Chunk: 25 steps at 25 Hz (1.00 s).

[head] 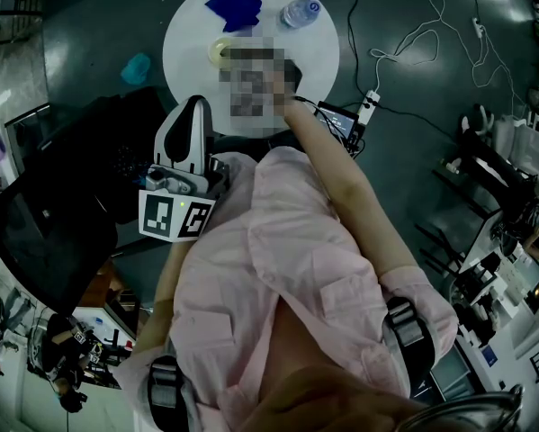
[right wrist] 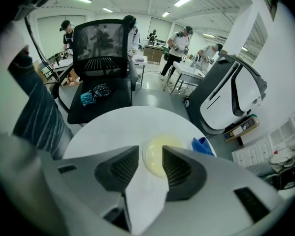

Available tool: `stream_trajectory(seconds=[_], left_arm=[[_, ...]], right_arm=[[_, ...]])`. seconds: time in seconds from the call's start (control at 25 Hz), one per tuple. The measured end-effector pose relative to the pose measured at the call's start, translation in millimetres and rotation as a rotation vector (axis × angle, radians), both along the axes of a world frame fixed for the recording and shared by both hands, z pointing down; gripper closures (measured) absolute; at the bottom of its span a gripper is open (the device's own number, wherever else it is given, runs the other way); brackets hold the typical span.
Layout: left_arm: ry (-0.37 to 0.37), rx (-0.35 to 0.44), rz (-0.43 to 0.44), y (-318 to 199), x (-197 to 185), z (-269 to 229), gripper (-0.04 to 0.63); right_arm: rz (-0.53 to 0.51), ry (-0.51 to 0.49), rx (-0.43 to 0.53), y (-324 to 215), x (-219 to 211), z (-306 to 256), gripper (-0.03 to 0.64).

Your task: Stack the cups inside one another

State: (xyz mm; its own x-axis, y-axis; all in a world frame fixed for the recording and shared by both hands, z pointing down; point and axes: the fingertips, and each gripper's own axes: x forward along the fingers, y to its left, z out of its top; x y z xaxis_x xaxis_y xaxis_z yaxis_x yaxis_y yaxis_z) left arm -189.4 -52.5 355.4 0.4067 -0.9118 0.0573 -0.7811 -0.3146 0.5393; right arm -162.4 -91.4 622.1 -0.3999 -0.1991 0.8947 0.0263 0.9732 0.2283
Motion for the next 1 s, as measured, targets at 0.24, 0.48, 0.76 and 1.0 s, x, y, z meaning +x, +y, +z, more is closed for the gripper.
stream_trajectory(seconds=[0.24, 0.48, 0.76, 1.0], left_arm=[[-0.001, -0.002, -0.001, 0, 1, 0, 0.575], [-0.003, 0.001, -0.001, 1, 1, -1, 0.575], [-0.006, 0.006, 0.002, 4, 2, -1, 0.575], [-0.008, 0.01, 0.002, 7, 2, -1, 0.575]], right_arm=[[0.006, 0.004, 0.0, -1, 2, 1, 0.462], [0.017, -0.006, 0.009, -2, 2, -3, 0.462], [0.03, -0.019, 0.018, -2, 2, -6, 0.463], [0.042, -0.036, 0.018, -1, 1, -12, 0.463]])
